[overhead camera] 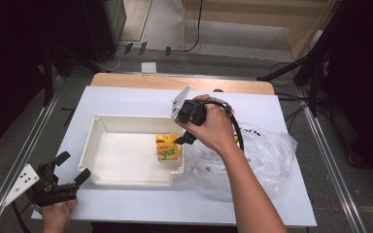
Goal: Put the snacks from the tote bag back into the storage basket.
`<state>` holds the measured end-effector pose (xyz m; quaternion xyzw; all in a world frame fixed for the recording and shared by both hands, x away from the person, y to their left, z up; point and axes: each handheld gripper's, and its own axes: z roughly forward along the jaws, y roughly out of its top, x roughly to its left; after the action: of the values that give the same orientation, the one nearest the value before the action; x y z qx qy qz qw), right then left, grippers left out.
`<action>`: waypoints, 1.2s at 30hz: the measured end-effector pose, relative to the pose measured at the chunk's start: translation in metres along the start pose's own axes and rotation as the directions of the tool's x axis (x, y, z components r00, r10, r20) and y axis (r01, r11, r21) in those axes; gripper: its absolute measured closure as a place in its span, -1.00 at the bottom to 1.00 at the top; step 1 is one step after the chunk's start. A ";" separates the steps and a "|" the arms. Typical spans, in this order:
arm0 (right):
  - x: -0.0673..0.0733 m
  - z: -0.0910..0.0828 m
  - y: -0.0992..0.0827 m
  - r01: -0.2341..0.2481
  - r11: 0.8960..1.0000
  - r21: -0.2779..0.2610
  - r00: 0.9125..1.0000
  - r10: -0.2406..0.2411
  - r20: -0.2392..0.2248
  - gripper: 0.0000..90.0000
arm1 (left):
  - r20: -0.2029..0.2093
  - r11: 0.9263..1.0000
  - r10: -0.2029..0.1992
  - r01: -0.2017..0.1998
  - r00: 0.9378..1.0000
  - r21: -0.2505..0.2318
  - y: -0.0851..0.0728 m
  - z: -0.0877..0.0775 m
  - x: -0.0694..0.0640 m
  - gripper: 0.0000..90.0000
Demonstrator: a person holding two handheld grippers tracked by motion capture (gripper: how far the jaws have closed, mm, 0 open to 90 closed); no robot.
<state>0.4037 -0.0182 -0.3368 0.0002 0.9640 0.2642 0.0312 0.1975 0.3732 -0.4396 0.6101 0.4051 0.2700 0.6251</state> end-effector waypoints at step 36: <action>0.022 -0.047 -0.109 -0.177 0.967 -0.185 0.974 0.199 0.110 -0.57 | -0.004 1.000 0.006 -0.006 1.000 0.006 0.000 0.001 -0.001 -1.00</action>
<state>0.3807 -0.1351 -0.3535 0.1060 0.9288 0.3486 0.0677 0.1976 0.3718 -0.4396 0.6126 0.4053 0.2716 0.6218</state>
